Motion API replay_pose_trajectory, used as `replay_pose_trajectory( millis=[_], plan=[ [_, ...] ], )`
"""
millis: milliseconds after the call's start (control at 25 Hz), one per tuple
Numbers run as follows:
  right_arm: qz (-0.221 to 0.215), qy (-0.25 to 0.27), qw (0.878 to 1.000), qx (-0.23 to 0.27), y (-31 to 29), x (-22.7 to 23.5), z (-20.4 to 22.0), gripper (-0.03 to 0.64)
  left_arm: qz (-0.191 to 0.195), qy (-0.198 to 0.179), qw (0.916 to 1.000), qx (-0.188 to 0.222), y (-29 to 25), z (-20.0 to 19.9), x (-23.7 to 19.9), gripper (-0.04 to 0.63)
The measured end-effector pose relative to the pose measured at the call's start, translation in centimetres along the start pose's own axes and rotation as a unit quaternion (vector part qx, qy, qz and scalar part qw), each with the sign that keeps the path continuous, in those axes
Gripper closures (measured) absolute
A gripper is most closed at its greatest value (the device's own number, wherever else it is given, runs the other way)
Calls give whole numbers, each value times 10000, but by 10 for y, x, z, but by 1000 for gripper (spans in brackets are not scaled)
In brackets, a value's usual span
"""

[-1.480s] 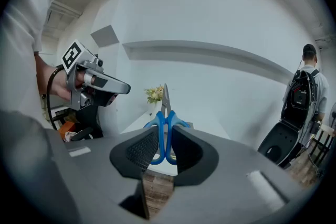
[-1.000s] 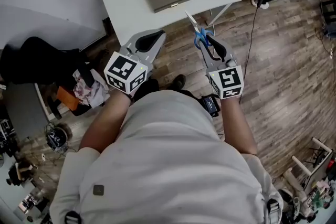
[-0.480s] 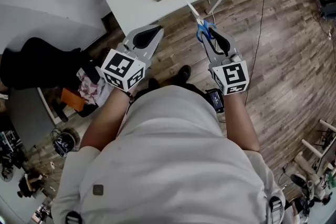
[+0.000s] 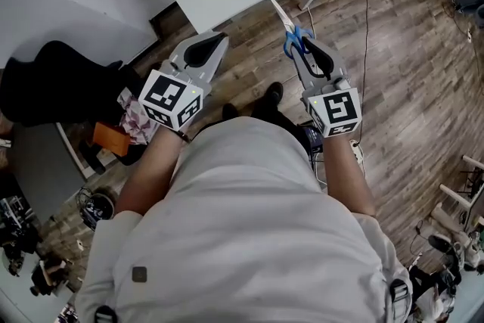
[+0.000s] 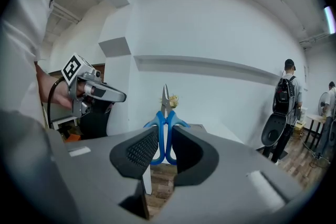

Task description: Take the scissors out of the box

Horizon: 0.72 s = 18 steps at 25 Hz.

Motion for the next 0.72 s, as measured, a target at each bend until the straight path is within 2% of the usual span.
replay_pose_trajectory(
  millis=[360, 720],
  plan=[
    [109, -27, 9999, 94, 10, -74, -3, 517, 66, 72, 9998, 151, 65, 18, -6, 592],
    [185, -51, 9997, 154, 16, -105, -5, 517, 173, 119, 9996, 197, 85, 25, -9, 592]
  ],
)
Point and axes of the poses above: the fingertips, and each gripper's own axes: y backward along the fingers, x to its right, z out of its underside, the point moved 6 cm from there along y, backward along the fingers, and after that the axes turned 3 degrees about -y, right-handed, at the moved point
